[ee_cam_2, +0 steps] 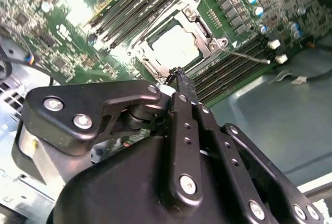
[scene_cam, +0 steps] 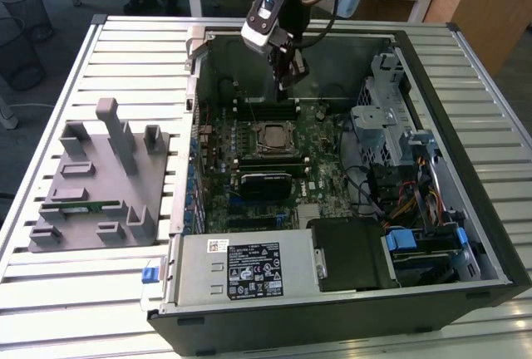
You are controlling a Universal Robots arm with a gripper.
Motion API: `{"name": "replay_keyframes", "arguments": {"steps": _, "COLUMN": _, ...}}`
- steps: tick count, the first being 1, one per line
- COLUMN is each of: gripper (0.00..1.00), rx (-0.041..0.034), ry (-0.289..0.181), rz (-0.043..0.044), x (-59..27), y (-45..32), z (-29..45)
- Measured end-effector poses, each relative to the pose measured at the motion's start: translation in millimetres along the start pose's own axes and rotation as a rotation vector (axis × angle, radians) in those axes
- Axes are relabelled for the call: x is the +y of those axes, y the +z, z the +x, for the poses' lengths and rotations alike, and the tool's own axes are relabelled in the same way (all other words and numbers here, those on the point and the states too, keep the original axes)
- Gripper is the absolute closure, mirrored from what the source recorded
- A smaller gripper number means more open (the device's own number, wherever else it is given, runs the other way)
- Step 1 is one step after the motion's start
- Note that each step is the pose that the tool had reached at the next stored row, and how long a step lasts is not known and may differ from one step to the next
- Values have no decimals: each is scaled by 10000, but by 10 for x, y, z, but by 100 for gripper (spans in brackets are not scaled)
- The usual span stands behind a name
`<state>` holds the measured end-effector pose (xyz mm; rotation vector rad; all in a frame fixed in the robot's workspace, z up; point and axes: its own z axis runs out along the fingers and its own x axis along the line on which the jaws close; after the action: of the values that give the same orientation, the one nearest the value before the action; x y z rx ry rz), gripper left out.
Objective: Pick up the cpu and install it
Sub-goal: 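Install the first cpu locking lever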
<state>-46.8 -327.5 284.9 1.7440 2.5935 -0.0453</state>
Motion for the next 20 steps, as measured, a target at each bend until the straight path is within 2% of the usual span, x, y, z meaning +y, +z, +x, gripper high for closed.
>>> {"name": "replay_keyframes", "arguments": {"steps": 9, "gripper": 89, "rx": -24, "ry": -1629, "rz": -48, "x": 0, "y": 17, "z": 0}}
{"name": "replay_keyframes", "arguments": {"steps": 13, "gripper": 89, "rx": -33, "ry": -2136, "rz": -62, "x": -1, "y": 21, "z": 1}}
{"name": "replay_keyframes", "arguments": {"steps": 20, "gripper": 89, "rx": -42, "ry": -2722, "rz": -79, "x": -25, "y": 24, "z": 11}}
